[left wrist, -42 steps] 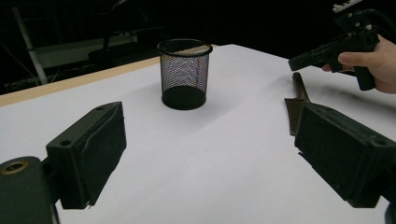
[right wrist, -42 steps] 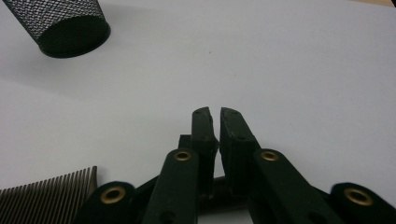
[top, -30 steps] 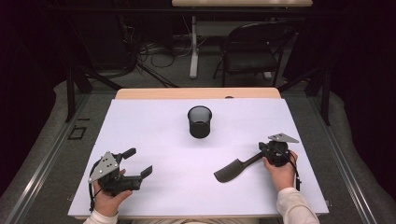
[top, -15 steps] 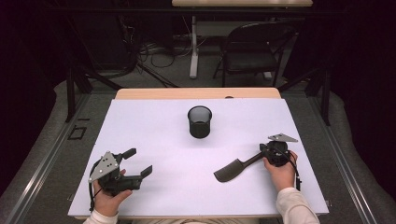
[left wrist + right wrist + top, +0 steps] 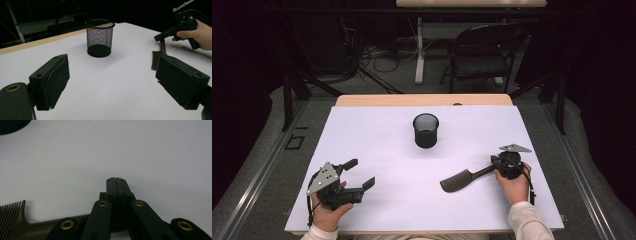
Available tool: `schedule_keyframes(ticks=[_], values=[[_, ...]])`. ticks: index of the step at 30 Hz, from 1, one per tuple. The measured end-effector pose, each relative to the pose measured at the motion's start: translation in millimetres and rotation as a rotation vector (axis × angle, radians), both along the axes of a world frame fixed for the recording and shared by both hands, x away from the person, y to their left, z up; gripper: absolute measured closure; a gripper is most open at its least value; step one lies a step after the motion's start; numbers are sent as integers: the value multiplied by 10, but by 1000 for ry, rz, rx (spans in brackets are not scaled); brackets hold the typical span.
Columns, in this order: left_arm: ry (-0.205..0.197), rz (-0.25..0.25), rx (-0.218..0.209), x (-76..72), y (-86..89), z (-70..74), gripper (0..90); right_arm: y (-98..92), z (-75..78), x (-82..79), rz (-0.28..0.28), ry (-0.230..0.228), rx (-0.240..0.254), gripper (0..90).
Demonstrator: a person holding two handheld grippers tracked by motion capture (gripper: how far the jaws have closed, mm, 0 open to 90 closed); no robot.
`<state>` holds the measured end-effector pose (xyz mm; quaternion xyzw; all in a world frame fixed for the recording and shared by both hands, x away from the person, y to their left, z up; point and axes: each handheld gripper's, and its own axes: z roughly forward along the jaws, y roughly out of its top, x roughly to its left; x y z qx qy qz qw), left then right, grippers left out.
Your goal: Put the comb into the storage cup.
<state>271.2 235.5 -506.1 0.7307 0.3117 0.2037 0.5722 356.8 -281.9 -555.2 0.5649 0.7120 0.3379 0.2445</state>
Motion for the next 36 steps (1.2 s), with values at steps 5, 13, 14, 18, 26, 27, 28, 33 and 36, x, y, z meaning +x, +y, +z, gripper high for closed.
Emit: schedule_keyframes(ticks=[5,13,14,18,26,27,28,33,36], values=[[1,-11,2,19,-5,-6,122,10,7,-30,3,3,-8,900],[6,-16,1,36,-12,-7,127,42,3,-103,16,19,-40,900],[7,-17,1,37,-12,-7,128,49,3,-112,19,20,-45,900],[5,-16,3,42,-17,-7,130,57,-7,-151,26,28,-51,900],[7,-16,2,47,-24,-8,135,9,-10,-242,30,49,-44,900],[7,-16,1,48,-24,-8,135,9,-9,-258,30,54,-43,900],[7,-16,1,48,-24,-8,136,7,-9,-272,34,55,-45,900],[7,-16,1,48,-25,-8,138,42,2,-342,53,67,-46,900],[8,-16,1,48,-24,-8,138,57,2,-359,58,73,-47,900]])
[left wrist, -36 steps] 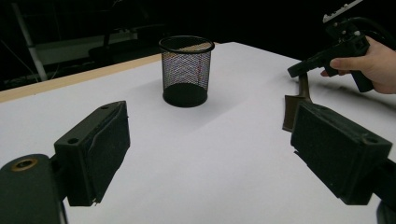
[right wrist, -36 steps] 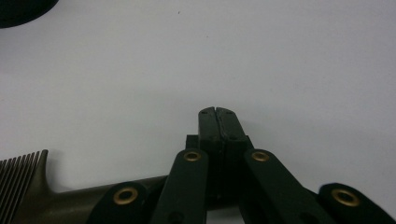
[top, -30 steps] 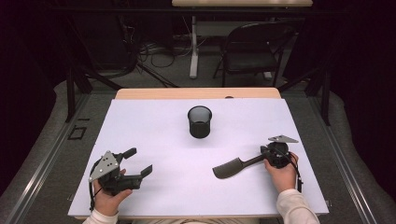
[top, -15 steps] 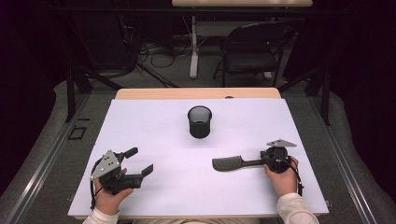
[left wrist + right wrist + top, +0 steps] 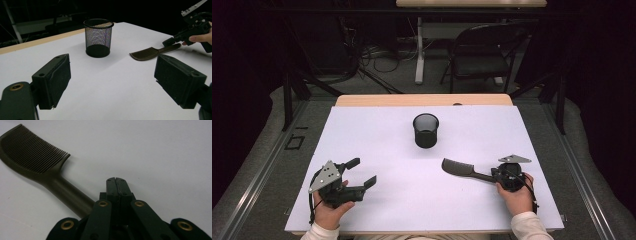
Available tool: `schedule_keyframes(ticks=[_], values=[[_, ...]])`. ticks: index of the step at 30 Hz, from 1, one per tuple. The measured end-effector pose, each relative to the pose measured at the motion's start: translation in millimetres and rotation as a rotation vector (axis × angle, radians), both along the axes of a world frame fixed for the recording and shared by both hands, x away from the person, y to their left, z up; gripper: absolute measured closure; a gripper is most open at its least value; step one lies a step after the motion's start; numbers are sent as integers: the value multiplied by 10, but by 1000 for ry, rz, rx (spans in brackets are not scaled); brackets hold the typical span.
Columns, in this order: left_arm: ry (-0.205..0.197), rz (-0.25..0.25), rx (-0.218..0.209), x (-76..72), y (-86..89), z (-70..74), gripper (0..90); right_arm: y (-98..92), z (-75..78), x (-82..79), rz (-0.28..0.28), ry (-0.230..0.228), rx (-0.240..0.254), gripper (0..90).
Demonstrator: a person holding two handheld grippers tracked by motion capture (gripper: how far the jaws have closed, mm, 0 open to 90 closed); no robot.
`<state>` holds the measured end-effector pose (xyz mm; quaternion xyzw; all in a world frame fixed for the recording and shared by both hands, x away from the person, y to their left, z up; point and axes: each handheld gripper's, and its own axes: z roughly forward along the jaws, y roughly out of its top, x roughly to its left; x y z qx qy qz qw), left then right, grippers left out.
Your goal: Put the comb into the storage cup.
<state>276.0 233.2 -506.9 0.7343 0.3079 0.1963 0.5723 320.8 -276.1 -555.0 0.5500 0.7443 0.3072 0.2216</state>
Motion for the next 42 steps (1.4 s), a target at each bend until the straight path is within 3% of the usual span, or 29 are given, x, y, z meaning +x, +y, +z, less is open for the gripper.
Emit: schedule_keyframes(ticks=[20,42], values=[[0,1,-2,-1,-3,-4,144,52,12,-216,39,27,9,900],[-2,-1,1,-7,2,-5,145,-19,59,-197,21,-7,50,848]])
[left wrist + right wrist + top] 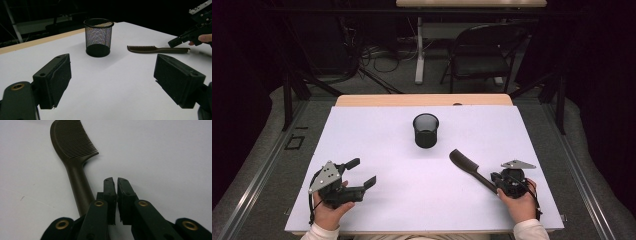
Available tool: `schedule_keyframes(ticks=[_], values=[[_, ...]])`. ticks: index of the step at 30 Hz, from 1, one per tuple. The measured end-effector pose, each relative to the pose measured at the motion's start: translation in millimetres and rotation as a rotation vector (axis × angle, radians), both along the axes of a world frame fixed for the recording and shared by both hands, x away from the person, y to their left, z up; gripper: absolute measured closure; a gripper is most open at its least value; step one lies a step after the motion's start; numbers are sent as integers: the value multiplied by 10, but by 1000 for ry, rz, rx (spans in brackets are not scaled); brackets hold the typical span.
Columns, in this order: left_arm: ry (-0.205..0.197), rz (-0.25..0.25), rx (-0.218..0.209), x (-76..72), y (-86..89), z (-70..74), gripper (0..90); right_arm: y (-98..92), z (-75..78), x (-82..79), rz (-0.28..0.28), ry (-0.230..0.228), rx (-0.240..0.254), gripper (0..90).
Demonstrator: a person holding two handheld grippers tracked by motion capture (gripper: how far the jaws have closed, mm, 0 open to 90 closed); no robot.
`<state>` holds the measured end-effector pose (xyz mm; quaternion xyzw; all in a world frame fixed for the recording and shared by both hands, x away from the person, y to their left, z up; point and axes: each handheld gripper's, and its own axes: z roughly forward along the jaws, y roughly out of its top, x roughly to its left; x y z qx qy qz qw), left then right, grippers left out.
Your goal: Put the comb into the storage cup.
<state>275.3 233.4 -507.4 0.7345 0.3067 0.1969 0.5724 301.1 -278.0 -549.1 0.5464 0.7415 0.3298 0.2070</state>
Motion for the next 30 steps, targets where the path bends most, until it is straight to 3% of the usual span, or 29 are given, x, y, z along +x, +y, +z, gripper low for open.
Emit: schedule_keyframes(ticks=[6,14,30], values=[[2,1,3,1,-1,-1,145,-28,25,5,-3,-22,18,800],[5,3,-6,4,4,-5,145,-38,42,4,6,-47,23,698],[9,-6,-26,9,6,-8,145,-45,113,-11,43,-95,82,473]])
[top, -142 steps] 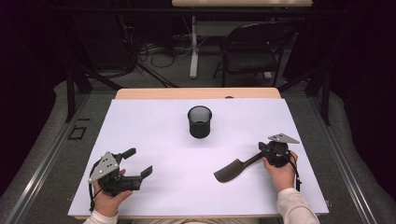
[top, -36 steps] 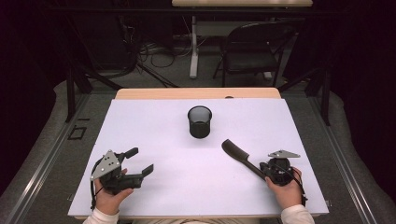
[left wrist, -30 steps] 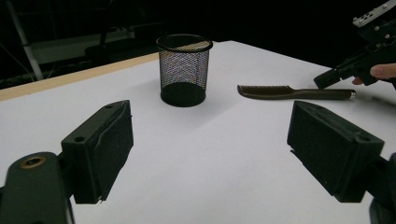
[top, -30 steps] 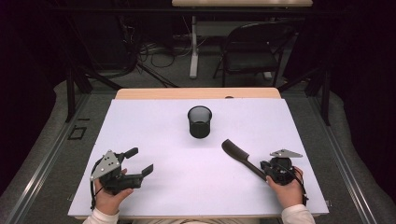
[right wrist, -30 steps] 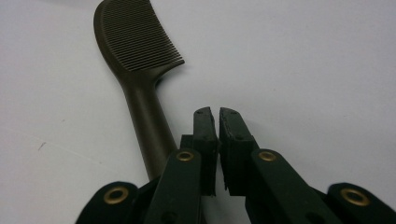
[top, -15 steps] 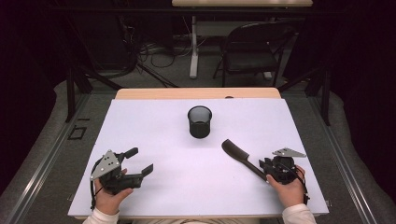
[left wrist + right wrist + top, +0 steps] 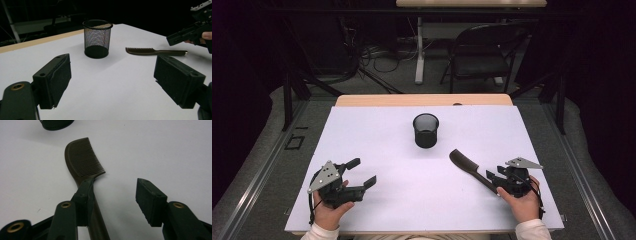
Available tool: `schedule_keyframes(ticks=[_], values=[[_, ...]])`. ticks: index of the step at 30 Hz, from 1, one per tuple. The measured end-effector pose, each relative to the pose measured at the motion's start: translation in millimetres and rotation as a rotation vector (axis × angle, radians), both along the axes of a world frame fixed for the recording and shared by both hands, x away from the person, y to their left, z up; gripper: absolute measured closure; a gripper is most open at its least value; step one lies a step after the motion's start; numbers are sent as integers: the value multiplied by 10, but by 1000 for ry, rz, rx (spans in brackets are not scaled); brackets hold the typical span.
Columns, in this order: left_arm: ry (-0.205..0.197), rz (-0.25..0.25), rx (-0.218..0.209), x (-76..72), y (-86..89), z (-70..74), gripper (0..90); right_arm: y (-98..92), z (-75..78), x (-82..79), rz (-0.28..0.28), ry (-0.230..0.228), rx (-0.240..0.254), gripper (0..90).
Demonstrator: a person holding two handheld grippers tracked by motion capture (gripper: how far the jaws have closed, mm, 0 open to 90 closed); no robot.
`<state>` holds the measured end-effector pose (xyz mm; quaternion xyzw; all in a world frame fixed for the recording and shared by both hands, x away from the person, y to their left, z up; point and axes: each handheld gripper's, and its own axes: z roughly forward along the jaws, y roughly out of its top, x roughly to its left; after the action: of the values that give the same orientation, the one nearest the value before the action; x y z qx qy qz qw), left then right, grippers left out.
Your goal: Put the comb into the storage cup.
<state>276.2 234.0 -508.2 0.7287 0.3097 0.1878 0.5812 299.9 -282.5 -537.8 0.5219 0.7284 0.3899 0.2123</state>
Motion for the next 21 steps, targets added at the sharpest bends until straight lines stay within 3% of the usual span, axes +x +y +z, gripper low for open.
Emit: schedule_keyframes(ticks=[1,10,15,18,21], values=[[2,-1,-1,1,0,0,144,7,2,-2,26,-32,2,435],[15,10,-3,9,-16,1,106,49,47,-31,78,-96,15,386],[26,5,-2,23,-24,-6,92,74,57,-41,97,-95,11,347],[27,10,1,26,-39,-10,75,72,54,-35,101,-68,32,329],[31,17,-2,32,-46,-13,71,74,45,-28,109,-72,43,318]])
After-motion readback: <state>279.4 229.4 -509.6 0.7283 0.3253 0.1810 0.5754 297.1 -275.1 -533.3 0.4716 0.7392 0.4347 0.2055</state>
